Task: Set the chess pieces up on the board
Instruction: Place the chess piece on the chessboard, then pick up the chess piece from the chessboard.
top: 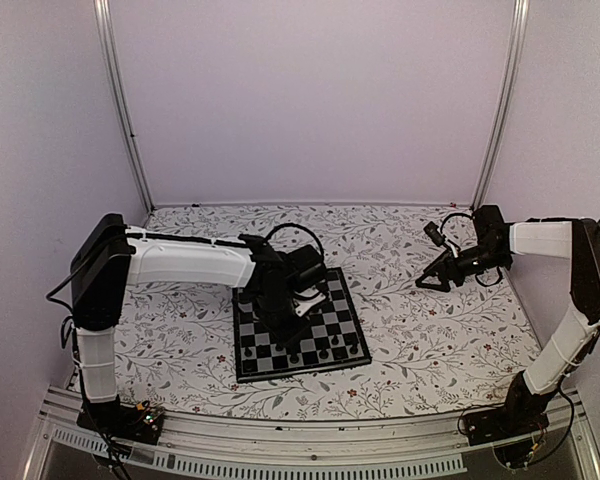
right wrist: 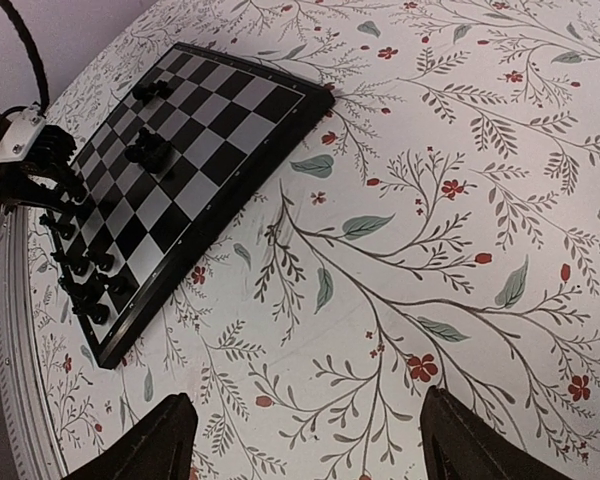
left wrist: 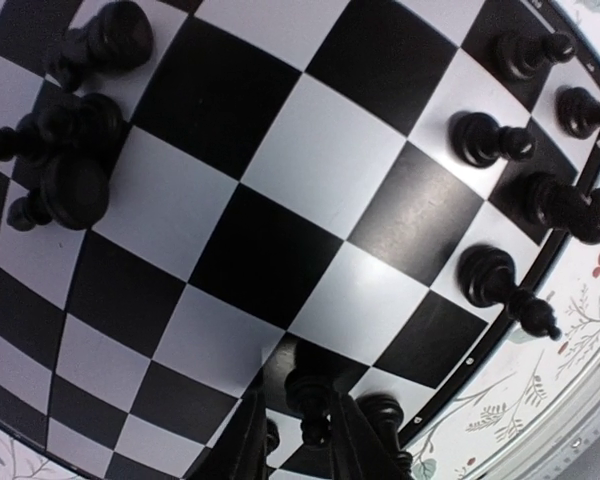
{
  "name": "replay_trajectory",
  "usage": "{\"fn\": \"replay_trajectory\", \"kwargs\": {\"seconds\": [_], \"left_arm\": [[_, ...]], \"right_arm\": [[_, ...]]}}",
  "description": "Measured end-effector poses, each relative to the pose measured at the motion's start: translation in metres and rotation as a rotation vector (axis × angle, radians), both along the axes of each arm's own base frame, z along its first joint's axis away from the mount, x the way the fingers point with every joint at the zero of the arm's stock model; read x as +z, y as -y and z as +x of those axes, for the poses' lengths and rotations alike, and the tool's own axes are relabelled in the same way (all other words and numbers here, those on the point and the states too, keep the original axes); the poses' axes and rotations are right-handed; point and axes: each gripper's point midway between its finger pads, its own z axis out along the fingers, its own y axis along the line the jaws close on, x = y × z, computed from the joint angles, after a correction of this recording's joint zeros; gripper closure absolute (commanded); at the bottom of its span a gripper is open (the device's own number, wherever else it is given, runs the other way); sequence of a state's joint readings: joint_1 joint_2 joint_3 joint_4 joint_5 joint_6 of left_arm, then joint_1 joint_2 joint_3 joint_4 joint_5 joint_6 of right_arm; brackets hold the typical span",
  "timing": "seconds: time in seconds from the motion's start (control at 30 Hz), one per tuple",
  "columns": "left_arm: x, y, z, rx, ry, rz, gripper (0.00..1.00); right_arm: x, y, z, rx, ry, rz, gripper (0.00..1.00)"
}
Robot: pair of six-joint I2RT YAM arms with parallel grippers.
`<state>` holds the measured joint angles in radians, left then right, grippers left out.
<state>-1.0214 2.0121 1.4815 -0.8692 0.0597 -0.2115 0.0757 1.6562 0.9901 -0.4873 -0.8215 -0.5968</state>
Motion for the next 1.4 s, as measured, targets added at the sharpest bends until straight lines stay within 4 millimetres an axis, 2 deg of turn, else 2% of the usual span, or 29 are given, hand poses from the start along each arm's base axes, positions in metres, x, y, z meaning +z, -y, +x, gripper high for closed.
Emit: {"fn": "replay_trajectory", "kwargs": {"seconds": [0.1, 0.23, 0.33, 0.4, 0.47, 0.57, 0.73, 0.83, 1.1, 1.23, 1.4], "left_arm": [[0.012, 0.003, 0.007, 0.003, 0.036, -0.005, 0.68], [0.049, 0.007, 0.024, 0.006, 0.141, -0.064, 0.61], [0.076, -0.002, 0.04, 0.032, 0.208, -0.094, 0.6], [0.083, -0.014, 0.059, 0.08, 0.235, -0.082, 0.6], [0.08, -0.034, 0.081, 0.138, 0.254, -0.045, 0.59], [0.067, -0.06, 0.103, 0.19, 0.257, 0.016, 0.58], [0.048, -0.085, 0.119, 0.205, 0.228, 0.07, 0.54], [0.037, -0.09, 0.124, 0.191, 0.199, 0.077, 0.5], [-0.001, -0.097, 0.129, 0.158, 0.112, 0.102, 0.53], [-0.009, -0.096, 0.136, 0.145, 0.109, 0.107, 0.55], [-0.01, -0.096, 0.144, 0.144, 0.119, 0.1, 0.59]], "right_arm": [[0.0, -0.001, 0.0, 0.002, 0.0, 0.0, 0.19], [0.0, -0.001, 0.0, 0.003, 0.0, 0.001, 0.18], [0.0, -0.001, 0.0, 0.003, 0.0, 0.001, 0.18], [0.0, -0.001, 0.0, 0.003, -0.001, 0.0, 0.18], [0.0, -0.001, 0.0, 0.003, -0.001, 0.0, 0.18], [0.0, -0.001, 0.0, 0.002, -0.001, 0.0, 0.18], [0.0, -0.001, 0.0, 0.002, -0.001, 0.0, 0.18], [0.0, -0.001, -0.001, 0.003, -0.002, 0.0, 0.18], [-0.001, -0.001, -0.001, 0.002, -0.005, -0.001, 0.18], [-0.004, -0.001, -0.001, 0.004, -0.012, -0.002, 0.18], [-0.007, -0.001, -0.001, 0.005, -0.022, -0.004, 0.18]]}}
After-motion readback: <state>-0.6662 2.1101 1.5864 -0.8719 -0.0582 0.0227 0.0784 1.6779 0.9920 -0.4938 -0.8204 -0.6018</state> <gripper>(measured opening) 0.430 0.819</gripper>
